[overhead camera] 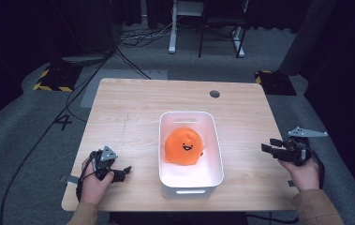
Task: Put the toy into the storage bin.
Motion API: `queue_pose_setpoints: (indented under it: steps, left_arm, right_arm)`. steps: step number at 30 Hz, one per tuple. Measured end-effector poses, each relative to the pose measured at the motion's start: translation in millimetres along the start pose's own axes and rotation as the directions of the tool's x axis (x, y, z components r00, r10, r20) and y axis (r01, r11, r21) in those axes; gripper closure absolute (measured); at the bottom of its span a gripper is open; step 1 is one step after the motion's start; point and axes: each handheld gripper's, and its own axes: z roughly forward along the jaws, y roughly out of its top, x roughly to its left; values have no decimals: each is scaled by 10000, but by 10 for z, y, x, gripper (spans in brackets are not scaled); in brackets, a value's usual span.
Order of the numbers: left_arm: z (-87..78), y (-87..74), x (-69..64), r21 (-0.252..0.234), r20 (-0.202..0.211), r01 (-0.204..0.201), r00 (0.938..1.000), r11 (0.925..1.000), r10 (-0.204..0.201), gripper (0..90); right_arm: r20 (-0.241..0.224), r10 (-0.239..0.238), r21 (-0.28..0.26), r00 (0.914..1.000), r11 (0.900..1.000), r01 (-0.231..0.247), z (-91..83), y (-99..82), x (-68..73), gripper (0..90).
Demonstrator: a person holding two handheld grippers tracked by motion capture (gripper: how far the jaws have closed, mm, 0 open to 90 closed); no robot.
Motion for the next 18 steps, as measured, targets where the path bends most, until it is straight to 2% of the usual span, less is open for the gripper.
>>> queue_pose_setpoints:
  steps: [2,7,18]
  left_arm:
    - [0,0,0,-3,-8,0,10000,10000,0,129]
    - [0,0,-1,-2,-7,1,10000,10000,-1,129]
    - [0,0,0,1,-8,-4,10000,10000,4,129]
  right_arm:
    - [81,113,137,9999,9998,-114,35,-70,-13,443]
    - [233,34,312,9997,9995,-42,117,-240,-37,440]
    - [318,-11,431,9995,9991,-3,254,-533,-54,426]
